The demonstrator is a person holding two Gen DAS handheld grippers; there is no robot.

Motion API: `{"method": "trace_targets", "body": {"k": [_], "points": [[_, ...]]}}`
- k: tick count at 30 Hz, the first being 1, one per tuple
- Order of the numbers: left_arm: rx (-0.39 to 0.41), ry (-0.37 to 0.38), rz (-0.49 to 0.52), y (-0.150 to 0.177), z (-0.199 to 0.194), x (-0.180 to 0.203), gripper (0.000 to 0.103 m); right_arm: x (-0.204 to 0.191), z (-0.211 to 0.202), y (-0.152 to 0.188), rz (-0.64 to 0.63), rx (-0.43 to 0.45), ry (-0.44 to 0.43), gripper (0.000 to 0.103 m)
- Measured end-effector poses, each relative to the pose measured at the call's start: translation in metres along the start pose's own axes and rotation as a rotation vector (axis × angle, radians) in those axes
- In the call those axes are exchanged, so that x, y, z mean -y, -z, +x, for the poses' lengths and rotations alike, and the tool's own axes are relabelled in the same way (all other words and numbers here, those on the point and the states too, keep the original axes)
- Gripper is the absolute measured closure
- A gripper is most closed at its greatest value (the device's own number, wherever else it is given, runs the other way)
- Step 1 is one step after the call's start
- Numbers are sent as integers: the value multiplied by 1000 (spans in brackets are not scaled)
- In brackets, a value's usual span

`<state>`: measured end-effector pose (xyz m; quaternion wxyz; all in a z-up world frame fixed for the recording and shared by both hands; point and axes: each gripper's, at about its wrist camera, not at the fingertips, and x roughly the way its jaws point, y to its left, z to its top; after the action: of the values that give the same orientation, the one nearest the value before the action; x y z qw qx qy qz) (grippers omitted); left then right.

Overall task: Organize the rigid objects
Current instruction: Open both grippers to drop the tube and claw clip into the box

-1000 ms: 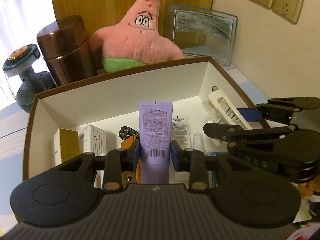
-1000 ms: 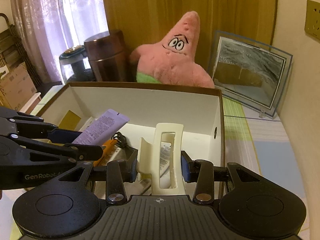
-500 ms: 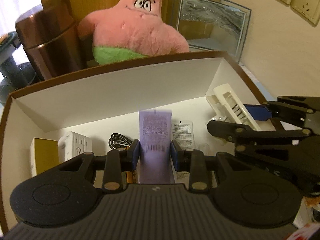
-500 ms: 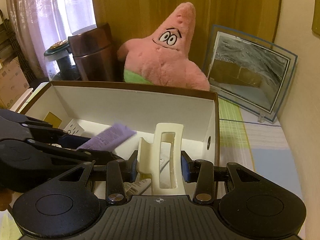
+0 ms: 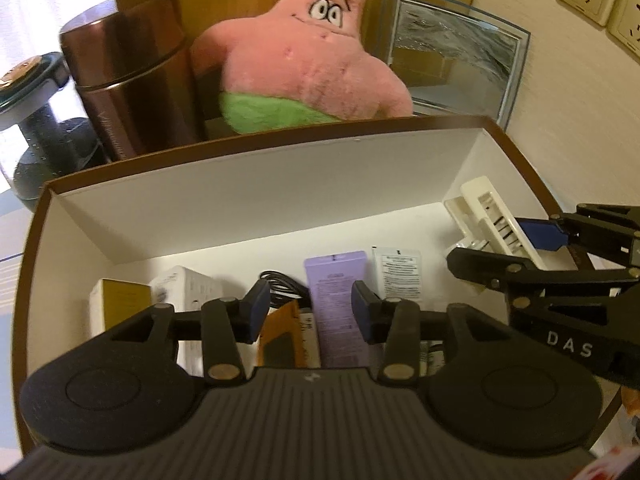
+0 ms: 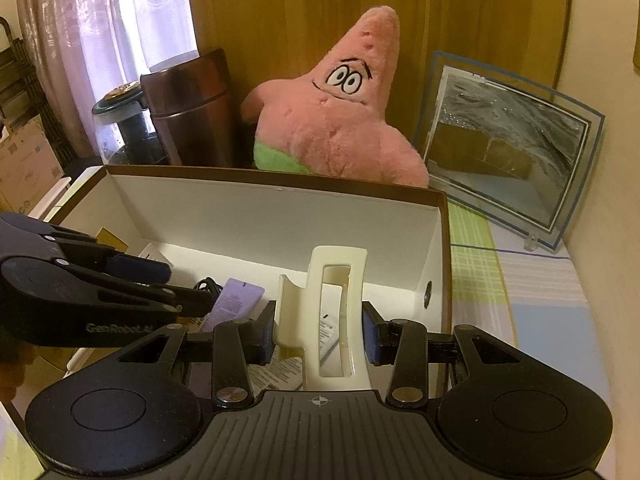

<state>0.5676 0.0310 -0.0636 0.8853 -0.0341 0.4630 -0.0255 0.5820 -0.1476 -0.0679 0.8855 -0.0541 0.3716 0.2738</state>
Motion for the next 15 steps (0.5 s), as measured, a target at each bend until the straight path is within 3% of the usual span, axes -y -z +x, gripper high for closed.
{"method": "trace_targets", "body": {"k": [5, 9, 13, 15], "points": [[4, -17, -2, 2, -6, -7, 61, -6, 4, -3, 3, 0, -6, 64], [11, -27, -1, 4, -12, -11, 58, -9, 3, -8, 27, 52, -26, 63], [26, -27, -3, 7, -21, -12, 54, -11, -6, -9, 55, 86, -53, 44], [31, -24, -7, 9, -27, -13, 51, -12, -11, -8, 53, 84, -55, 41]]}}
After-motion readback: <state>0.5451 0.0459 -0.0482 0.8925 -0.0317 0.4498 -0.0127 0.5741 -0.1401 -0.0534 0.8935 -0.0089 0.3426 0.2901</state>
